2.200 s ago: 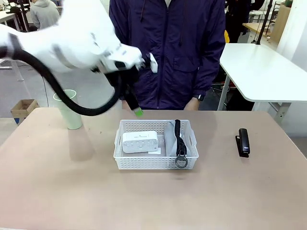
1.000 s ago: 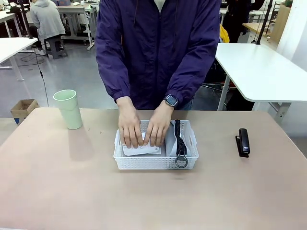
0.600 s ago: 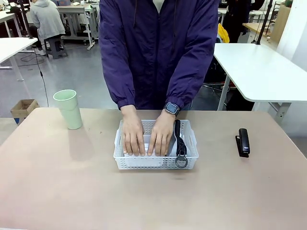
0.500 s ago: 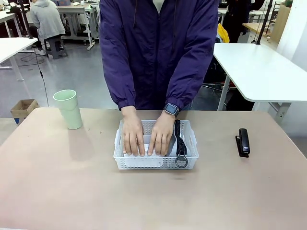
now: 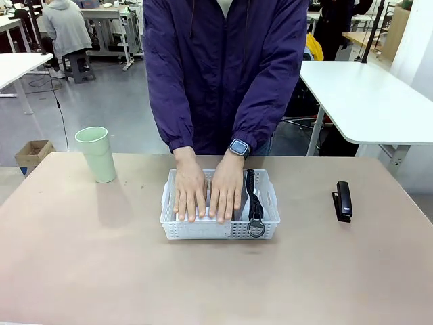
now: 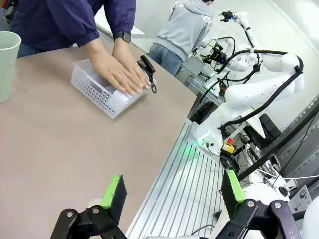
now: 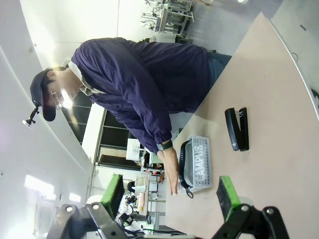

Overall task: Efficiently arrange items inside the basket to fit them all.
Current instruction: Pick up the Stapler and place it inside the Organizing basket.

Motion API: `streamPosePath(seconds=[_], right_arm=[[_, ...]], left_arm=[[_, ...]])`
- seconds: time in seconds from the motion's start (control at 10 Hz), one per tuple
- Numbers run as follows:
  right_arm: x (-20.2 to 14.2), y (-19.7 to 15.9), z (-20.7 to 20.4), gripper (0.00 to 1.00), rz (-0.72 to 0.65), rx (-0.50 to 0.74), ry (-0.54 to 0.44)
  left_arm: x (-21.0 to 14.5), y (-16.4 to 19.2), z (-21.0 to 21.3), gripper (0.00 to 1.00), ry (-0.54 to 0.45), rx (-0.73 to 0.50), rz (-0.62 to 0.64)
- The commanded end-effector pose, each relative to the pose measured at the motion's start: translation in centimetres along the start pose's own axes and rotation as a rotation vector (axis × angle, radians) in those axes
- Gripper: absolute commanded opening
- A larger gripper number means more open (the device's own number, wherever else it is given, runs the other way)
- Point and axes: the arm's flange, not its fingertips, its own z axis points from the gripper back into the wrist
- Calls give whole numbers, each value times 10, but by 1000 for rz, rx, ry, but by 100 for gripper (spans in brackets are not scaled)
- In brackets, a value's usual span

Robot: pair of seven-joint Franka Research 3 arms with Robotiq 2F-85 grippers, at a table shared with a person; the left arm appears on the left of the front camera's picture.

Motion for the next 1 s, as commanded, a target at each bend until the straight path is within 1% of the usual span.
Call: streamPosePath(seconds=[0.0,0.4,0.5,0.6,0.7,0.8,0.9], right_arm=[[1,2,0,100,24,13,-8],[1,2,0,100,24,13,-8],[0,0,0,100,0,0,0],[-6,9,-13,100,47,35,5],[-13,38,-43,100,68,-99,49],[-23,67,-81,100,88,-265,77],[-33,86,-123,100,112,-439,123]], left_arm=[[1,-1,-2,100,-25,-12,-24],[1,-1,-2,100,-25,-12,-24],[1,-1,-2,100,-25,-12,-24],[1,-1,-2,100,-25,-12,-24],[1,-1,-2,100,-25,-12,-24],[1,-1,-2,100,-25,-12,-24],[1,-1,-2,100,-25,-12,-24]])
